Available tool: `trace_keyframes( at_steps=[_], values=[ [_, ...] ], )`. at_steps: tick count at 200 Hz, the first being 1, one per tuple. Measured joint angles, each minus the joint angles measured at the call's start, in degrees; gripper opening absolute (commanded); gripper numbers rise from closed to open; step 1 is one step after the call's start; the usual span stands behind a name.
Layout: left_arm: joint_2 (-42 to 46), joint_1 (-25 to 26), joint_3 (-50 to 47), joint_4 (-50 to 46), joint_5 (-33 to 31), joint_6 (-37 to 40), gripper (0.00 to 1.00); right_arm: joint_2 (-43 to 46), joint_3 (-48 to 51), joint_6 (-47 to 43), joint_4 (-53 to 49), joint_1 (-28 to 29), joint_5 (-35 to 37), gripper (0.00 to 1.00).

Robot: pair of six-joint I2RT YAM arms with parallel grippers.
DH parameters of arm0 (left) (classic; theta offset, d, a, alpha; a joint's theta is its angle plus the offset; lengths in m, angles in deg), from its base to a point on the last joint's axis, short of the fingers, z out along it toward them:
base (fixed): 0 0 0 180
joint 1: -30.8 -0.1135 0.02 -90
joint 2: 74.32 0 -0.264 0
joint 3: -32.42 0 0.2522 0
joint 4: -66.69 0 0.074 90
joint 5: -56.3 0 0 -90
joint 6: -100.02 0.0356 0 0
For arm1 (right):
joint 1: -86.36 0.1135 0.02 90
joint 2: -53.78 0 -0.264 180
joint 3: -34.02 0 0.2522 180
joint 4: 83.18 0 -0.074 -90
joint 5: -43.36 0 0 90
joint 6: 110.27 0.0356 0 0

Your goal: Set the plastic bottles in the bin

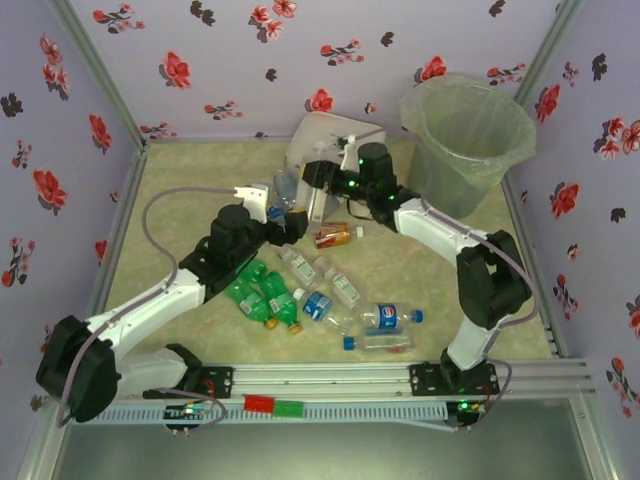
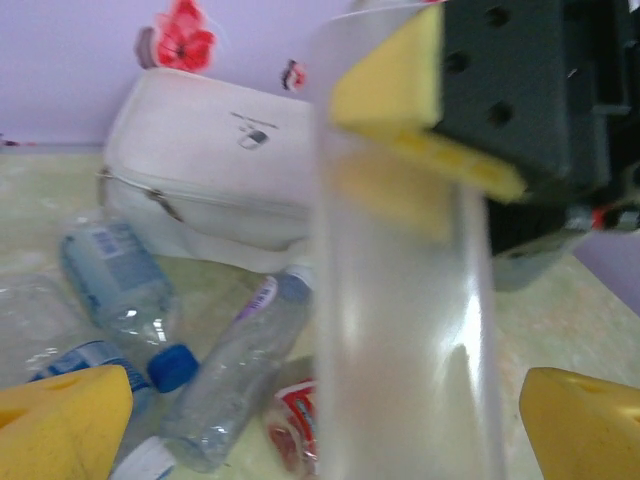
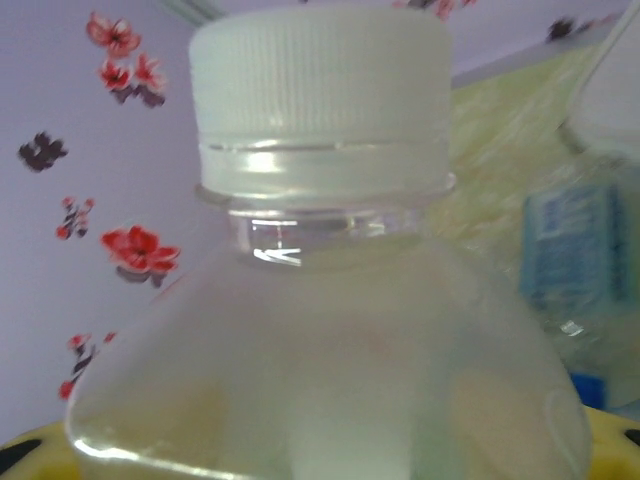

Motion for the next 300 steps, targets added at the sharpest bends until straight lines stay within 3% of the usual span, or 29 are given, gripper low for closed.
trace_keyframes(
  at_steps=[50, 109, 177, 214, 263, 283, 300],
  values=[
    [3.6, -4.9, -4.0, -3.5, -10.4, -6.3, 1.0, 2.6, -17.3, -9.4, -20.4, -12.4, 6.9, 0.52],
    [3.7, -8.0, -8.9, -5.7, -13.9, -13.7, 1.0, 6.3, -32.3, -18.4, -31.7, -23.7, 20.3, 0.51],
    [3.7, -8.3, -9.6, -5.5, -14.2, -15.0, 1.0, 1.4, -36.2, -32.9, -33.2, -26.4, 42.0, 0.51],
    [3.0, -8.4, -9.6, -5.0, -13.5, -14.9, 1.0, -6.5, -36.5, -36.6, -34.9, -27.5, 47.2, 0.52],
    [1.4, -8.5, -9.2, -5.6, -11.9, -14.6, 1.0, -12.0, -36.5, -35.7, -40.3, -28.2, 47.7, 0.65],
    [1.5, -8.5, -7.8, -7.1, -11.5, -14.0, 1.0, -12.1, -36.5, -34.5, -41.0, -28.2, 47.7, 0.77],
    [2.1, -8.5, -7.1, -8.4, -11.4, -13.7, 1.0, -12.1, -36.8, -33.9, -41.3, -28.2, 47.2, 0.96]
  ],
)
